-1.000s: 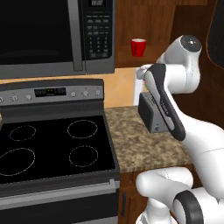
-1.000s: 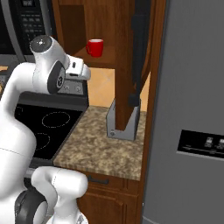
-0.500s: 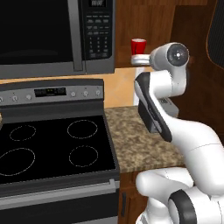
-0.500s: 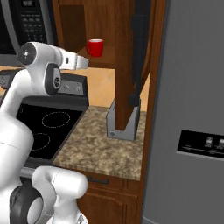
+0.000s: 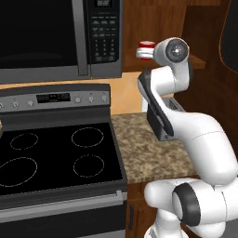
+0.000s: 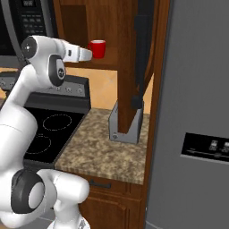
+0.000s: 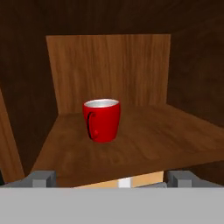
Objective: Gather all objects into one cabinet and sort the glasses and bowls to opposite sides.
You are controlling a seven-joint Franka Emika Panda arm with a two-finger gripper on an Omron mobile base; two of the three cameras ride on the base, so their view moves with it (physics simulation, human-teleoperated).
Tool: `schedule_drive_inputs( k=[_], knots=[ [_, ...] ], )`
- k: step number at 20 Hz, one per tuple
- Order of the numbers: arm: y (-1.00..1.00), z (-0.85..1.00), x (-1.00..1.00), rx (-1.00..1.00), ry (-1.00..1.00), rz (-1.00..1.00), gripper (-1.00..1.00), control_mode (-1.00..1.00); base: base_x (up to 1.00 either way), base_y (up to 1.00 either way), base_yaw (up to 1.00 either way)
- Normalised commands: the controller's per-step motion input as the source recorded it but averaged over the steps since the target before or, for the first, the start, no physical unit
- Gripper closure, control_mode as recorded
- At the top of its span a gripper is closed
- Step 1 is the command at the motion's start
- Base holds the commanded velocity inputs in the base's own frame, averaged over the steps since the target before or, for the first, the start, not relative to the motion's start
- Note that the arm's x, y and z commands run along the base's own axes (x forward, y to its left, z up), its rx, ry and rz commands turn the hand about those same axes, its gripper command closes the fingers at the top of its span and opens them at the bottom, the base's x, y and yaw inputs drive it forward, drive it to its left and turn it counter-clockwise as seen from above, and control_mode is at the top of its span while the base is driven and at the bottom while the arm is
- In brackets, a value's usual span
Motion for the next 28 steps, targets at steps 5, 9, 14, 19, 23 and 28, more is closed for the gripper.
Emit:
schedule_drive_inputs(
  k=[5, 9, 14, 19, 23, 28],
  knots=[
    [-0.04, 0.07, 0.28, 0.00, 0.15, 0.00, -1.00, -1.00, 0.00, 0.00, 0.00],
    [-0.04, 0.00, 0.39, 0.00, 0.16, 0.00, -1.00, -1.00, 0.00, 0.00, 0.00],
    [-0.13, -0.12, 0.30, 0.00, 0.08, -0.01, -1.00, -1.00, 0.00, 0.00, 0.00],
    [-0.11, -0.18, 0.26, 0.00, 0.02, -0.01, -1.00, -1.00, 0.00, 0.00, 0.00],
    [0.00, -0.19, 0.21, 0.00, 0.00, -0.02, -1.00, -1.00, 0.00, 0.00, 0.00],
    [0.00, -0.08, 0.37, 0.00, 0.00, -0.05, -1.00, -1.00, 0.00, 0.00, 0.00]
  ],
)
